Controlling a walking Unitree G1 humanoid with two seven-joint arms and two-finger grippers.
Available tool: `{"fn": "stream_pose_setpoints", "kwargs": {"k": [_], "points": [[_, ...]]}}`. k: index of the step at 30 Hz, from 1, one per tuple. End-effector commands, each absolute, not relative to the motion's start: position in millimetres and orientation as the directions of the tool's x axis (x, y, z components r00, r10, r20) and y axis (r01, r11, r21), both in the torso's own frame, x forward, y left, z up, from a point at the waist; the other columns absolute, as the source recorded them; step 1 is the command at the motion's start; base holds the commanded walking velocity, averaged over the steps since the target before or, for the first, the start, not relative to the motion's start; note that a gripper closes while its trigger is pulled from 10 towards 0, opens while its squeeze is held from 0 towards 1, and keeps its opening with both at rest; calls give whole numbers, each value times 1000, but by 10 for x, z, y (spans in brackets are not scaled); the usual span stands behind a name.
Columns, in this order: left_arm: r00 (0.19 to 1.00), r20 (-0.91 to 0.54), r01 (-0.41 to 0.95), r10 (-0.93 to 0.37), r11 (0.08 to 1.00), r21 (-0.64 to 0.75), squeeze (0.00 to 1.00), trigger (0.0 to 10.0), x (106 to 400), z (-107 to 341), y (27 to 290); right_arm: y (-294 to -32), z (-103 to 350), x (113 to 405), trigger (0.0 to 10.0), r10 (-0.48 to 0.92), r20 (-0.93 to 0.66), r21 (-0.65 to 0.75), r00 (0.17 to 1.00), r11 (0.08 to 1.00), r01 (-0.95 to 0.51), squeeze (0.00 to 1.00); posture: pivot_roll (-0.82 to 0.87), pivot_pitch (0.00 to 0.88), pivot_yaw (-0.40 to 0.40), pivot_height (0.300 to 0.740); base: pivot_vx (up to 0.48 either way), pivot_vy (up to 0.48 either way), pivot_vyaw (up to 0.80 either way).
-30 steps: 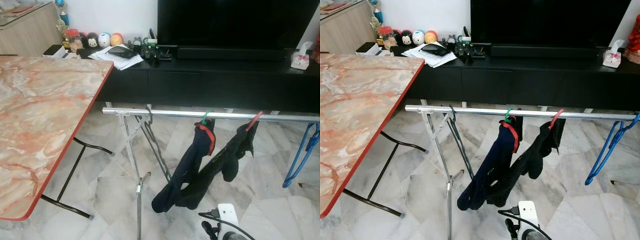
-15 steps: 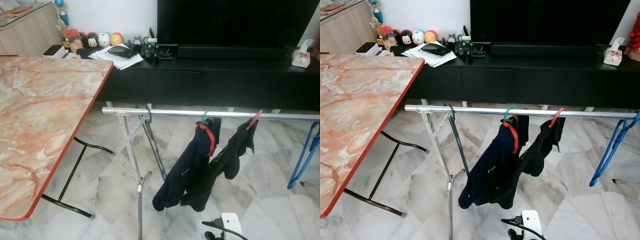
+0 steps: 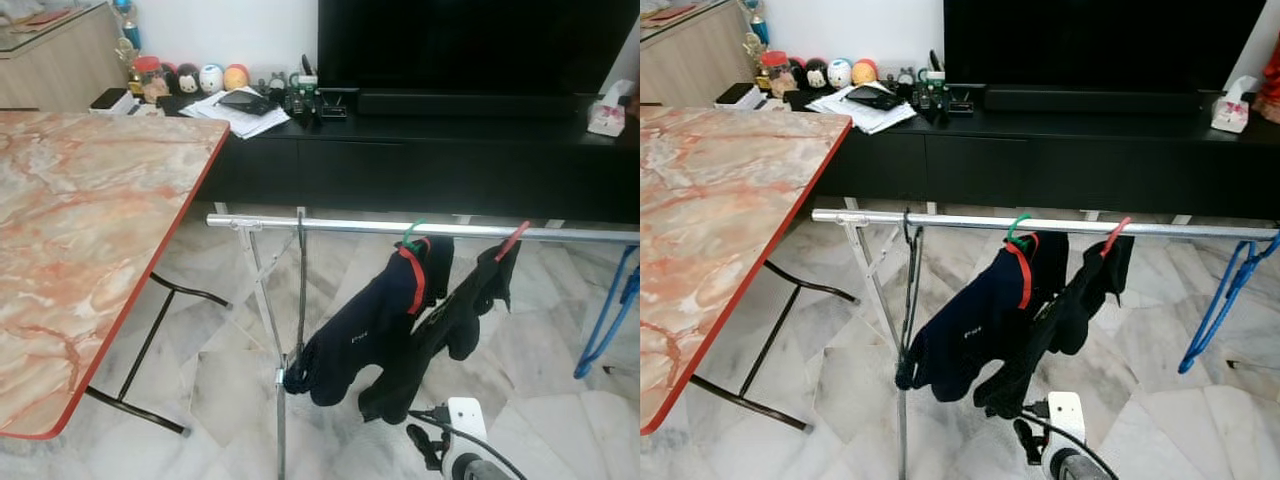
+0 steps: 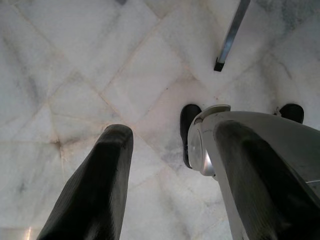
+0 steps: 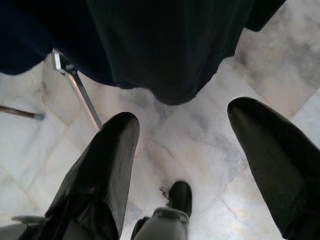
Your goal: Hang hanger
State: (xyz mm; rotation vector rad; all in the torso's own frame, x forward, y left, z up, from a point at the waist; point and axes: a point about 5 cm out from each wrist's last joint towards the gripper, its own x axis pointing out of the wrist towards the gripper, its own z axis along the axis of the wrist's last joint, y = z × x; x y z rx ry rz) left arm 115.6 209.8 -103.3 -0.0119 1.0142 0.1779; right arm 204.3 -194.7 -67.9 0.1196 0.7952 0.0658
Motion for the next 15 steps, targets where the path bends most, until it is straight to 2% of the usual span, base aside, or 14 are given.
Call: {"fn": "stream_pose_setpoints", "kwargs": {"k": [1, 2, 3, 7, 8, 12, 15], "points": [[501, -853, -165, 147, 984, 72, 0, 10000, 1135, -1041, 2110, -1948, -659, 2069, 10000, 105, -693, 139, 713, 990, -11, 0, -24, 0, 4, 740, 0, 0, 0], [501, -853, -164, 146, 984, 71, 0, 10000, 1135, -1042, 2108, -1954, -645, 2083, 10000, 106, -680, 142, 725, 990, -12, 0, -22, 0, 0, 740, 0, 0, 0], [501, -854, -157, 139, 985, 69, 0, 10000, 1112, -1049, 2097, -2078, -541, 2117, 10000, 93, -576, 135, 812, 991, -17, 0, -27, 0, 0, 740, 0, 0, 0], [496, -857, -155, 140, 985, 71, 0, 10000, 1085, -1053, 2108, -2198, -395, 2162, 10000, 63, -458, 114, 887, 993, -12, 0, -36, 0, 2, 740, 0, 0, 0], [494, -859, -153, 139, 986, 72, 0, 10000, 1072, -1056, 2112, -2267, -271, 2206, 10000, 31, -380, 81, 924, 997, 0, 0, -36, 0, 2, 740, 0, 0, 0], [490, -861, -150, 138, 986, 73, 0, 10000, 1054, -1060, 2114, -2309, 87, 2321, 10000, -21, -236, 61, 972, 997, 36, 0, -47, 0, 2, 740, 0, 0, 0], [487, -863, -145, 135, 987, 73, 0, 10000, 1046, -1065, 2099, -2200, 508, 2530, 10000, -9, -90, 50, 996, 999, 14, 0, -55, 0, -1, 740, 0, 0, 0]]}}
